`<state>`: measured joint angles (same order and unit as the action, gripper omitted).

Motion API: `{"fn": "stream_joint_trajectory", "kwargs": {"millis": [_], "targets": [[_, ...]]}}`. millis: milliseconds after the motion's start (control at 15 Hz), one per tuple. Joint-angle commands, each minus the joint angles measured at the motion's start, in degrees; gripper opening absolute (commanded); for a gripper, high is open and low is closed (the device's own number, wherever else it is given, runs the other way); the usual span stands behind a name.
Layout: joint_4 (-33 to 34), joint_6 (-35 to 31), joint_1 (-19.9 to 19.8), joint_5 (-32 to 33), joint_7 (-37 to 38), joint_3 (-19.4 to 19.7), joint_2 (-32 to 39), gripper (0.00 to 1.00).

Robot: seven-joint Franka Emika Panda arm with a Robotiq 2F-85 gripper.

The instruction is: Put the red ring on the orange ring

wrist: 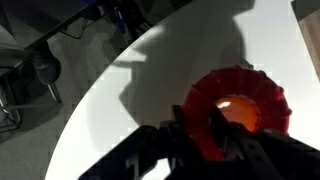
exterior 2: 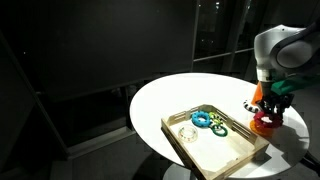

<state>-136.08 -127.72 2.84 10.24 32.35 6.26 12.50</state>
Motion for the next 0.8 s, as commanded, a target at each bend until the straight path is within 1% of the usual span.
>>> {"fn": "stream_joint_trajectory", "kwargs": {"millis": [0,400,733], "targets": [[-2.01,-1.68,-0.3,0.59,1.09,-0.05,-0.84,0.1],[-2.97,-6.41,-0.17,1.47,1.55,0.51,0.31,0.1],[-3.18,-8.67,0.06,2.25,1.74,1.2,1.04,0.1]]}}
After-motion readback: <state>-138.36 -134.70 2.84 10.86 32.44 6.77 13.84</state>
